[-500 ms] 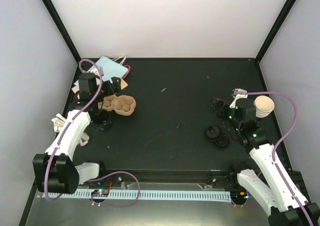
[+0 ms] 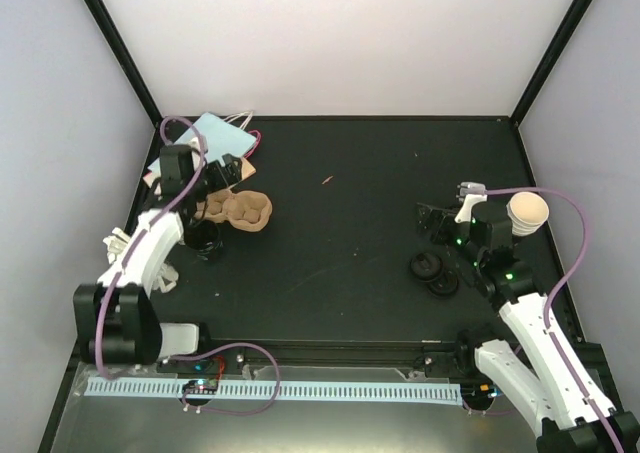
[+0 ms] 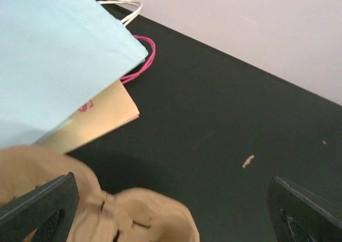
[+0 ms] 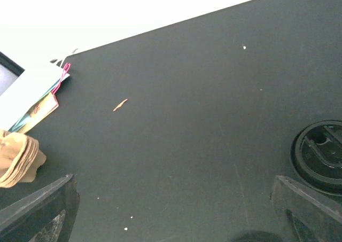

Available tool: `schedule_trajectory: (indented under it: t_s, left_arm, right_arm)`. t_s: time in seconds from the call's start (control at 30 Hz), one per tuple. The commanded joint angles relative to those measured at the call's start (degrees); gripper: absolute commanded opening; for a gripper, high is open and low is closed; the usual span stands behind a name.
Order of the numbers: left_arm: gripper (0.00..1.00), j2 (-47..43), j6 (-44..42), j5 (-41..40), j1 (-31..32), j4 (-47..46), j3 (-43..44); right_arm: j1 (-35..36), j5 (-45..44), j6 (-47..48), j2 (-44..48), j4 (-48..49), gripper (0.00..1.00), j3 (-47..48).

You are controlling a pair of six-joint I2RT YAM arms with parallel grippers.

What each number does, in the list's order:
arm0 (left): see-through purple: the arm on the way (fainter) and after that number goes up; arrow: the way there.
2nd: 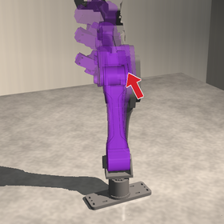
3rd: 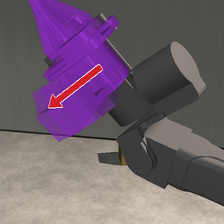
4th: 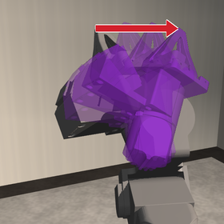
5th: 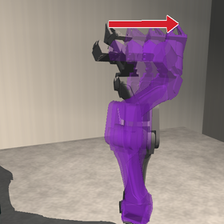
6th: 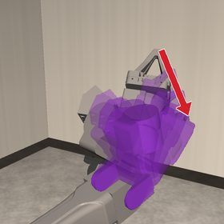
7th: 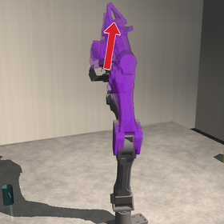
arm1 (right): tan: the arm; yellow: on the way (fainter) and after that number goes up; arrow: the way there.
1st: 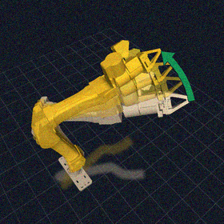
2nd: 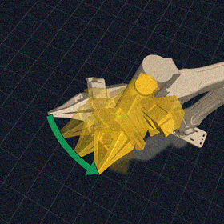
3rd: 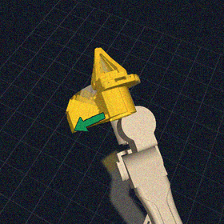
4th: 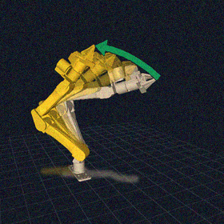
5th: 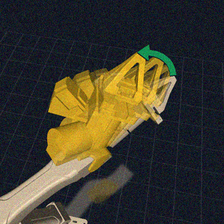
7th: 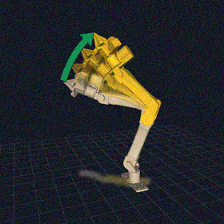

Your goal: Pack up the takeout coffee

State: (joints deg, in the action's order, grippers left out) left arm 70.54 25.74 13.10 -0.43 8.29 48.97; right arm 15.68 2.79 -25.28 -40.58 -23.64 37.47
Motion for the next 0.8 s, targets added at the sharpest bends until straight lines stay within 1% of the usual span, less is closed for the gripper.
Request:
schedule_trajectory:
  t_s: [0.0,0.07,0.2,0.27,0.33,0.43,0.63,0.77]
  left_arm:
    - [0.97,11.6,-7.4,-1.4,-0.5,10.6,14.0]
    - [0.96,17.5,-10.3,-6.5,0.9,15.7,20.1]
    - [0.96,29.0,-14.6,-20.8,4.6,24.8,32.2]
    - [0.93,34.3,-16.3,-27.0,5.7,29.0,38.6]
    - [0.87,39.0,-18.7,-29.9,6.2,32.9,44.9]
    - [0.86,44.9,-23.2,-33.8,6.8,36.4,51.7]
    - [0.87,55.3,-32.8,-45.8,10.5,39.7,58.9]
    - [0.84,58.7,-37.0,-46.7,10.7,38.5,60.0]
  right_arm:
    - [0.1,4.4,2.0,-1.3,0.3,1.00,2.3]
    - [0.0,6.1,2.3,-2.2,-0.2,1.00,3.2]
    - [0.0,8.4,1.9,-4.1,0.6,1.00,3.5]
    - [0.1,8.8,1.6,-4.9,0.7,1.00,3.6]
    - [0.0,8.9,1.5,-5.6,0.7,1.00,3.7]
    - [0.1,8.9,1.6,-6.0,0.6,1.00,3.7]
    - [0.1,8.5,0.8,-7.3,1.6,1.00,3.9]
    - [0.0,8.8,0.3,-8.2,2.5,1.00,4.2]
